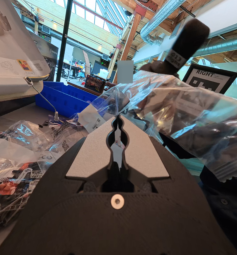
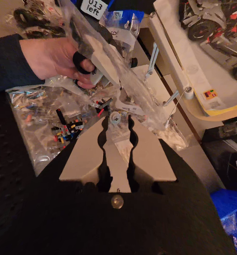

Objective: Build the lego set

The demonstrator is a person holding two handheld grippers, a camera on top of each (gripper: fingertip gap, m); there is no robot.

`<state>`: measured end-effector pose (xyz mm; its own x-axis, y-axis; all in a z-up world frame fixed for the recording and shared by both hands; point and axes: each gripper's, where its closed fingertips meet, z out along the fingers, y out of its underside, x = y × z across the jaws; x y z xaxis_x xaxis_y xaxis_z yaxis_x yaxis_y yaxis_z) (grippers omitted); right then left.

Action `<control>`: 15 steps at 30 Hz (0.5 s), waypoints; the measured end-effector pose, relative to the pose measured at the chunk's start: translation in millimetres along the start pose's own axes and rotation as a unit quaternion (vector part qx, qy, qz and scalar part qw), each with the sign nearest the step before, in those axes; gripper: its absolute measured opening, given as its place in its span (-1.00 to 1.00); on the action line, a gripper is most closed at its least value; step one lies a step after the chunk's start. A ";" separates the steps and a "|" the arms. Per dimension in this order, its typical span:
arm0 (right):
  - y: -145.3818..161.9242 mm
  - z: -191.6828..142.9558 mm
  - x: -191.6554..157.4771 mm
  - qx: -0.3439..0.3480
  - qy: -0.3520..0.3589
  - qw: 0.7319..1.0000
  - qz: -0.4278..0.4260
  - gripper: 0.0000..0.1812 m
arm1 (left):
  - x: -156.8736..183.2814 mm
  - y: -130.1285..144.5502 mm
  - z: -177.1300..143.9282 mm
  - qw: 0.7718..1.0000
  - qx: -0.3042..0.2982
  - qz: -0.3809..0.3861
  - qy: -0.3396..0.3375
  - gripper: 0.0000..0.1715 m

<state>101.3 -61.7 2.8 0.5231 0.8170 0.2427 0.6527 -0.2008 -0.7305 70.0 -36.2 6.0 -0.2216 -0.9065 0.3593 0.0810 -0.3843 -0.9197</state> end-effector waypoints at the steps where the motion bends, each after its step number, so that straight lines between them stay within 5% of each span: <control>1: 2.3 8.6 -0.6 -0.007 -0.009 1.000 0.006 -0.60 | -0.2 0.3 0.4 1.000 -0.001 0.000 0.000 -1.00; 7: 15.1 -31.5 11.3 0.052 0.039 0.997 0.030 -0.69 | -2.9 -0.5 -1.9 1.000 0.001 -0.002 -0.002 -1.00; 11: 77.3 -46.7 2.1 0.002 -0.008 0.997 0.078 -0.71 | -3.1 -0.7 -1.7 1.000 0.004 -0.003 -0.002 -1.00; 15: 146.1 -13.7 -25.2 -0.089 -0.085 0.989 0.088 -0.63 | -1.7 1.0 0.1 1.000 0.000 -0.002 -0.003 -1.00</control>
<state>191.0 -119.1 -101.3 0.5476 0.8367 0.0007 0.6534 -0.4271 -0.6250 70.5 -35.0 4.5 -0.2159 -0.9062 0.3636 0.0806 -0.3877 -0.9183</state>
